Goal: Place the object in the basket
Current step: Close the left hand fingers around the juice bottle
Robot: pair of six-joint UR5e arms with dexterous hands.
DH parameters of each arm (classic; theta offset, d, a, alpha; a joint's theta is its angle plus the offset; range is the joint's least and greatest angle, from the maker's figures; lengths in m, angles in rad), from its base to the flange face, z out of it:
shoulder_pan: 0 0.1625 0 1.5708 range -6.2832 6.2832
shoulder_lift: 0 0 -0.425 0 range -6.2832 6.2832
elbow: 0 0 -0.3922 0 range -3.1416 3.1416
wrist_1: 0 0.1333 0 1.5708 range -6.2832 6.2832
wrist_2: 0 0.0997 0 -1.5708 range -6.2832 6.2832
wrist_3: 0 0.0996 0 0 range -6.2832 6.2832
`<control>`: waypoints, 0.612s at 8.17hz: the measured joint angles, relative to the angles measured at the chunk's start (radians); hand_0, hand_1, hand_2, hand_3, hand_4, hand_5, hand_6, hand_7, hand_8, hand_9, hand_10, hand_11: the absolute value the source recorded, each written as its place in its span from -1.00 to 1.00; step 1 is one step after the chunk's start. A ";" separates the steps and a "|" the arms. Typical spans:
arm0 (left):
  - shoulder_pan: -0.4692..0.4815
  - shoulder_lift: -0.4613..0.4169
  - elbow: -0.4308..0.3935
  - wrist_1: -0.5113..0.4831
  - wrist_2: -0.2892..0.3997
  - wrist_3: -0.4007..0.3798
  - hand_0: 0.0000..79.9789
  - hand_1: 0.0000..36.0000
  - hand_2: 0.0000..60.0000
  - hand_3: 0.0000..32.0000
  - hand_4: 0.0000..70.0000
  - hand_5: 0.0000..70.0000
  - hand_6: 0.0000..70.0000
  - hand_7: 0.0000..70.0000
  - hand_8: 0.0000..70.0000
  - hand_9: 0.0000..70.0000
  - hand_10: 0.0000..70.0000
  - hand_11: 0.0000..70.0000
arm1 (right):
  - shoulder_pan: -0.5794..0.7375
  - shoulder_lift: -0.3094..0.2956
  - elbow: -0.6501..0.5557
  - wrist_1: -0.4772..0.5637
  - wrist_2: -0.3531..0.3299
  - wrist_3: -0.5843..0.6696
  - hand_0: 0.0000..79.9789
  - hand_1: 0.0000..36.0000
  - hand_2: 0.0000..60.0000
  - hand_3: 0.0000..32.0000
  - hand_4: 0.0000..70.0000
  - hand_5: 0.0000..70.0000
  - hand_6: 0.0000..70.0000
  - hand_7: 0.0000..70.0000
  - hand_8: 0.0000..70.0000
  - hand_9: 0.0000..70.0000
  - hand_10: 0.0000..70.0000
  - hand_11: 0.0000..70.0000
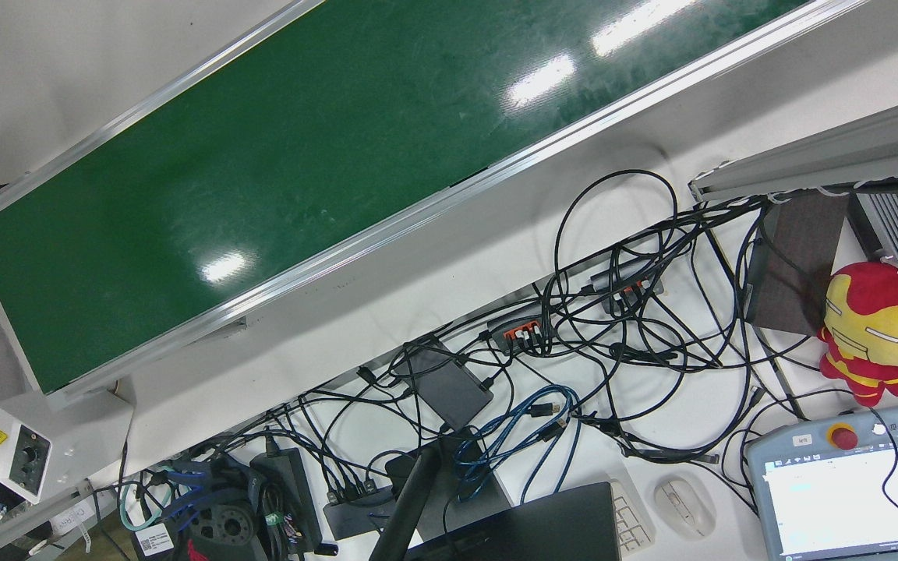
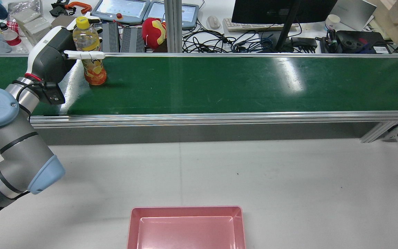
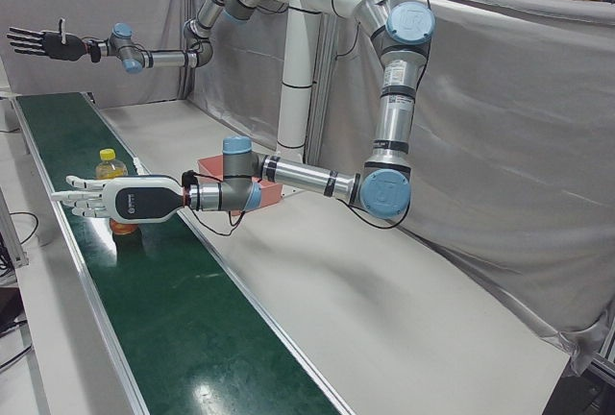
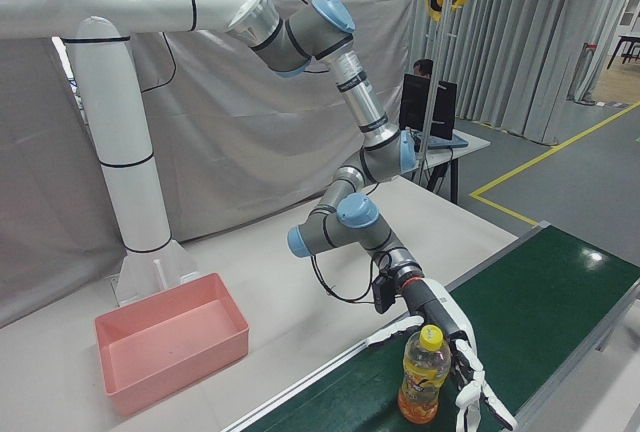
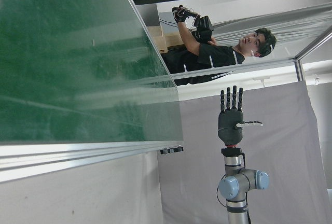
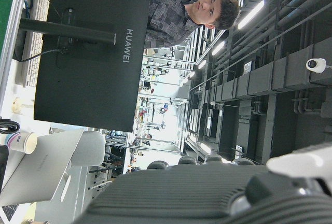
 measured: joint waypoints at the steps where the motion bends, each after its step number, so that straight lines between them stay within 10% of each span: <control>1: -0.002 -0.027 -0.014 0.079 -0.030 -0.001 0.72 0.35 -0.01 -1.00 0.50 1.00 -0.15 -0.01 0.51 0.94 0.77 1.00 | 0.000 0.000 0.001 0.000 0.000 0.000 -1.00 -1.00 -1.00 -1.00 -1.00 -1.00 -1.00 -1.00 -1.00 -1.00 -1.00 -1.00; 3: 0.001 -0.069 -0.032 0.203 -0.074 0.000 0.54 0.34 0.67 -1.00 0.59 1.00 0.18 0.24 0.95 1.00 1.00 1.00 | 0.000 0.000 0.001 -0.001 0.000 0.000 -1.00 -1.00 -1.00 -1.00 -1.00 -1.00 -1.00 -1.00 -1.00 -1.00 -1.00 -1.00; 5: 0.003 -0.081 -0.035 0.247 -0.083 0.000 0.51 0.30 0.69 -1.00 0.51 1.00 0.21 0.26 0.96 1.00 1.00 1.00 | 0.000 0.000 0.001 0.000 0.000 0.001 -1.00 -1.00 -1.00 -1.00 -1.00 -1.00 -1.00 -1.00 -1.00 -1.00 -1.00 -1.00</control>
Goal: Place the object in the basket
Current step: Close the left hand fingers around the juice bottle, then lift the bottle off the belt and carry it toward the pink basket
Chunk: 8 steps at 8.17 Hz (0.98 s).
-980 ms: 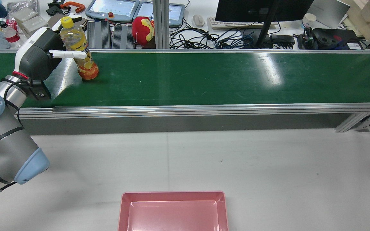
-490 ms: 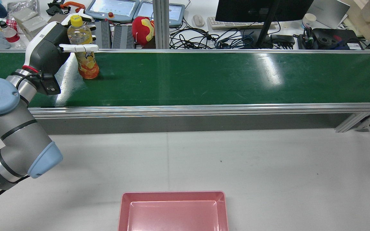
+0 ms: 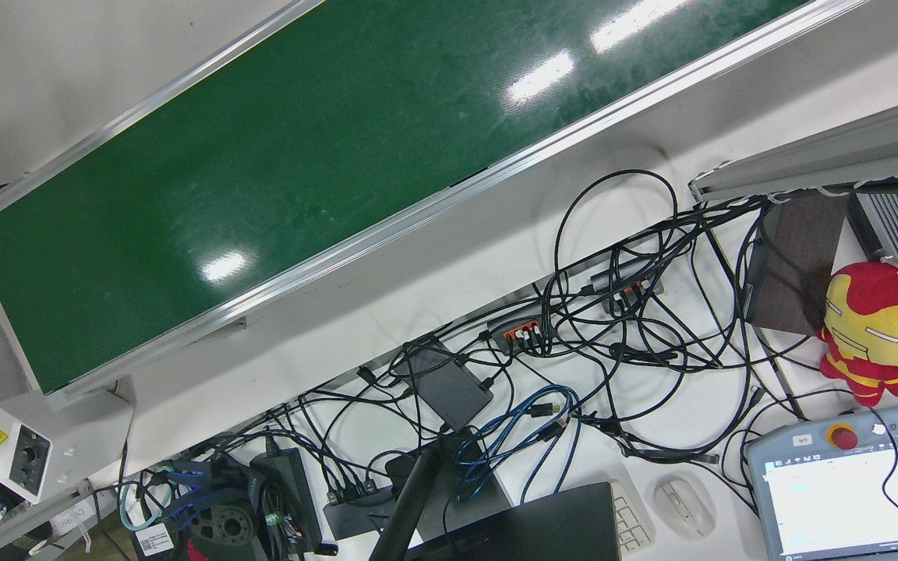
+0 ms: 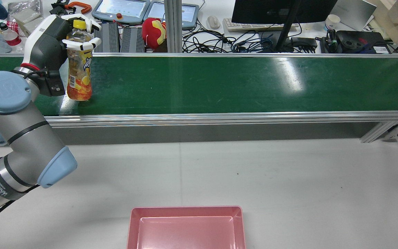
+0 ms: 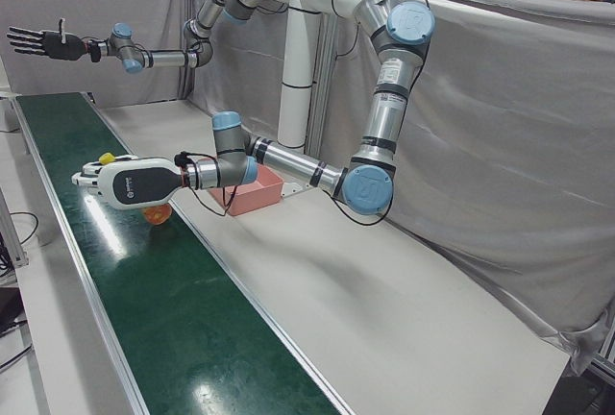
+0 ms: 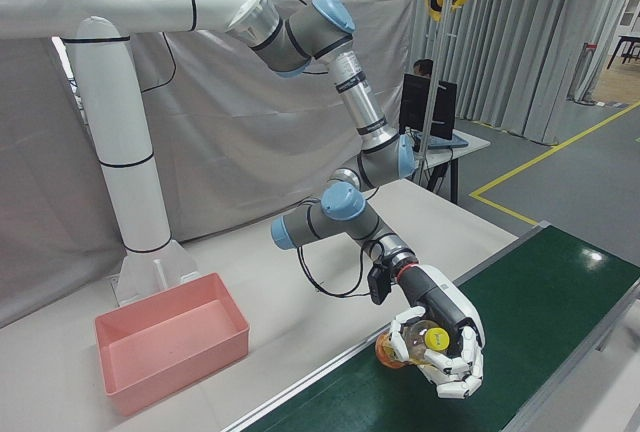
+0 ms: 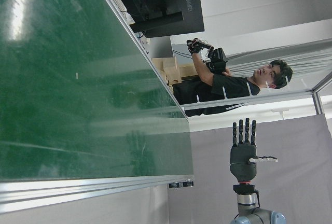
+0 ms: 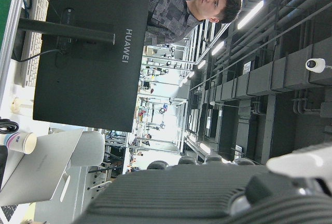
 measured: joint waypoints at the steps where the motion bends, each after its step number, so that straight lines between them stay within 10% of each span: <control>1: 0.000 -0.002 -0.002 0.007 0.000 -0.003 0.50 0.28 0.67 -1.00 0.47 1.00 0.19 0.25 0.96 1.00 1.00 1.00 | 0.000 0.000 0.000 0.000 0.000 0.000 -1.00 -1.00 -1.00 -1.00 -1.00 -1.00 -1.00 -1.00 -1.00 -1.00 -1.00 -1.00; 8: 0.015 0.025 -0.293 0.064 0.185 -0.050 0.35 0.12 0.84 -1.00 0.31 1.00 0.13 0.24 0.85 1.00 1.00 1.00 | -0.001 0.000 -0.001 0.000 0.000 -0.001 -1.00 -1.00 -1.00 -1.00 -1.00 -1.00 -1.00 -1.00 -1.00 -1.00 -1.00 -1.00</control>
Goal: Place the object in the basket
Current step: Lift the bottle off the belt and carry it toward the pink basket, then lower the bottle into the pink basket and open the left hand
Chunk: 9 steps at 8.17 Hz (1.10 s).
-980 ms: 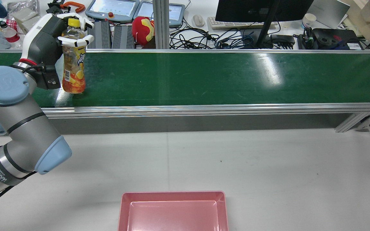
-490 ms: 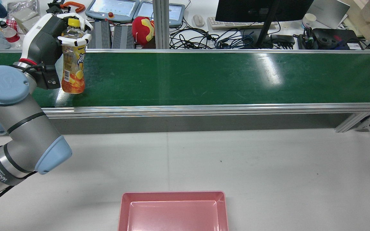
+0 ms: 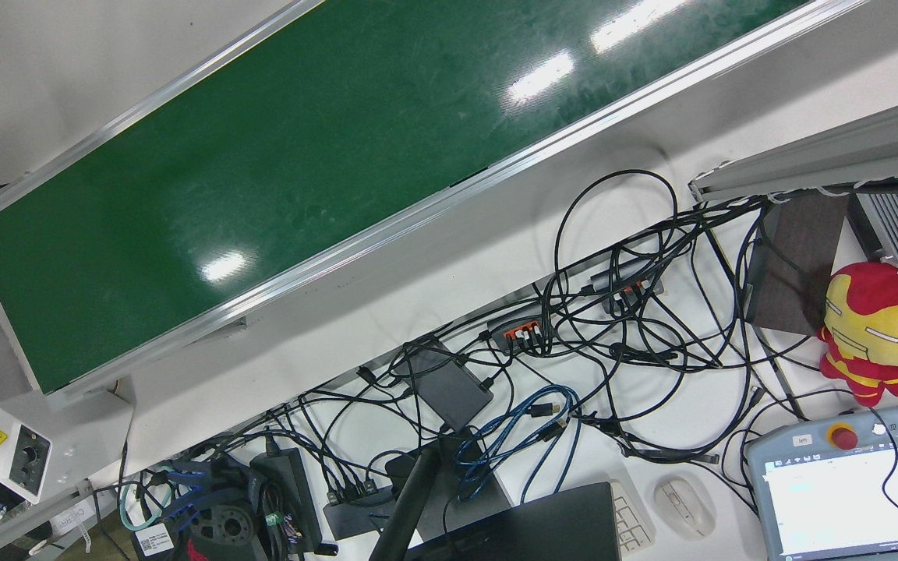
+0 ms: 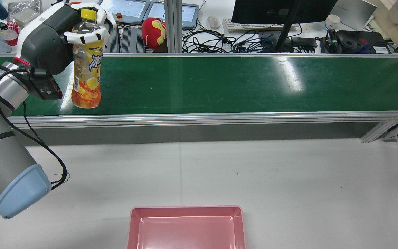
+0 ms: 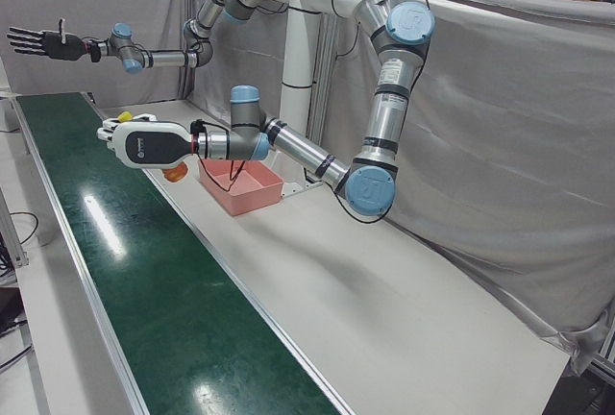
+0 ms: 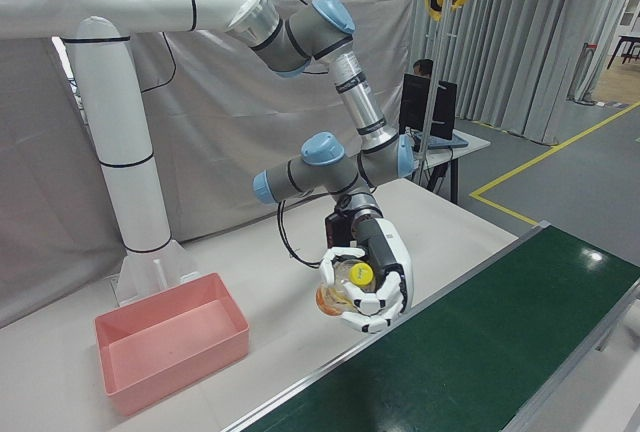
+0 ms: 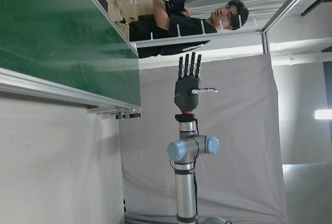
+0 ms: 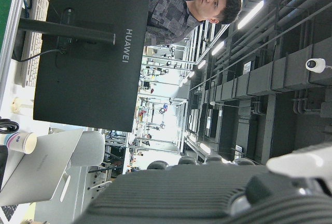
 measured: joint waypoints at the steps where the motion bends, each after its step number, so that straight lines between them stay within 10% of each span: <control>1: 0.028 0.001 -0.044 0.022 0.035 0.004 0.35 0.10 0.80 -1.00 0.30 1.00 0.09 0.21 0.82 1.00 1.00 1.00 | 0.000 0.000 0.000 0.000 0.000 0.000 -1.00 -1.00 -1.00 -1.00 -1.00 -1.00 -1.00 -1.00 -1.00 -1.00 -1.00 -1.00; 9: 0.586 0.004 -0.219 0.159 0.000 0.267 0.31 0.01 0.62 -1.00 0.24 1.00 0.09 0.17 0.68 1.00 0.79 1.00 | -0.001 0.000 -0.002 0.000 0.000 0.000 -1.00 -1.00 -1.00 -1.00 -1.00 -1.00 -1.00 -1.00 -1.00 -1.00 -1.00 -1.00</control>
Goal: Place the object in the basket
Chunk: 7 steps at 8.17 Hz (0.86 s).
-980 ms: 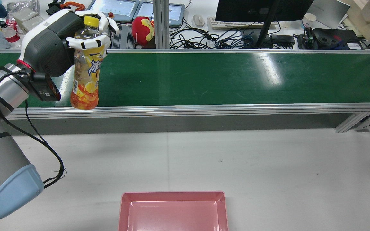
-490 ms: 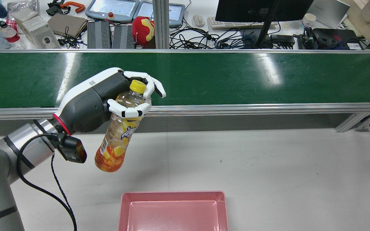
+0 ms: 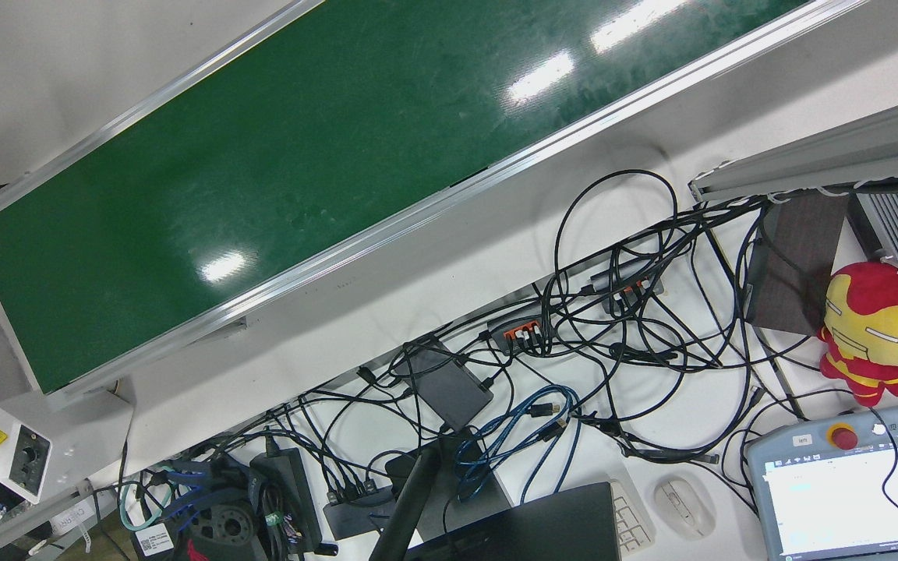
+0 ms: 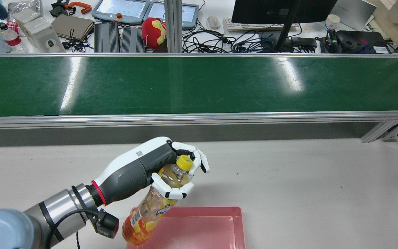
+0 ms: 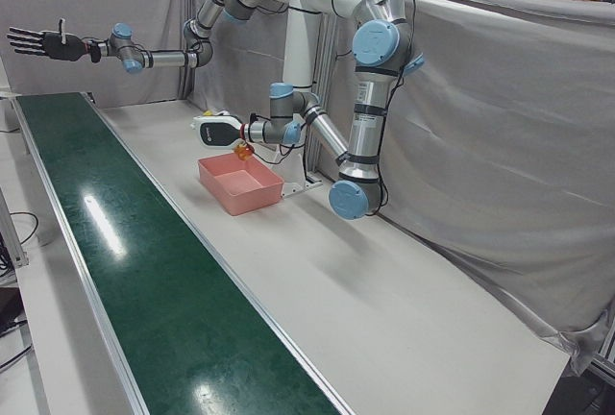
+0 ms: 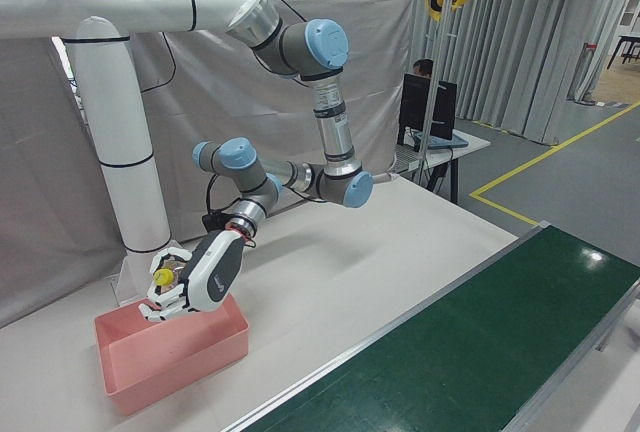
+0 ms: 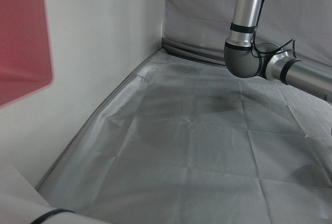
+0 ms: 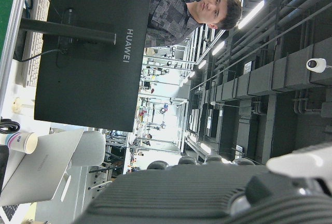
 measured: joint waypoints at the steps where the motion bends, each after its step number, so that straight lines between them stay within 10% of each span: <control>1: 0.046 0.000 0.004 0.002 -0.032 0.015 0.33 -0.09 0.19 -1.00 0.19 1.00 -0.01 0.06 0.56 1.00 0.65 1.00 | 0.000 0.000 -0.001 0.000 0.000 0.000 -1.00 -1.00 -1.00 -1.00 -1.00 -1.00 -1.00 -1.00 -1.00 -1.00 -1.00 -1.00; 2: 0.068 0.000 0.013 0.004 -0.047 0.021 0.37 -0.23 -0.63 -1.00 -0.01 0.93 -0.35 -0.22 0.27 0.65 0.40 1.00 | 0.000 0.000 -0.002 0.000 0.000 0.000 -1.00 -1.00 -1.00 -1.00 -1.00 -1.00 -1.00 -1.00 -1.00 -1.00 -1.00 -1.00; 4: 0.082 0.000 0.024 0.042 -0.056 0.021 0.33 -0.23 -0.99 -1.00 -0.62 0.35 -0.79 -0.69 -0.36 -0.14 0.00 0.45 | 0.000 0.000 -0.002 0.000 0.001 0.000 -1.00 -1.00 -1.00 -1.00 -1.00 -1.00 -1.00 -1.00 -1.00 -1.00 -1.00 -1.00; 7: 0.114 0.001 0.024 0.129 -0.058 0.023 0.33 -0.16 -1.00 -1.00 -0.86 -0.01 -0.94 -0.91 -0.63 -0.52 -0.46 -0.17 | 0.000 0.000 -0.002 0.000 0.000 0.001 -1.00 -1.00 -1.00 -1.00 -1.00 -1.00 -1.00 -1.00 -1.00 -1.00 -1.00 -1.00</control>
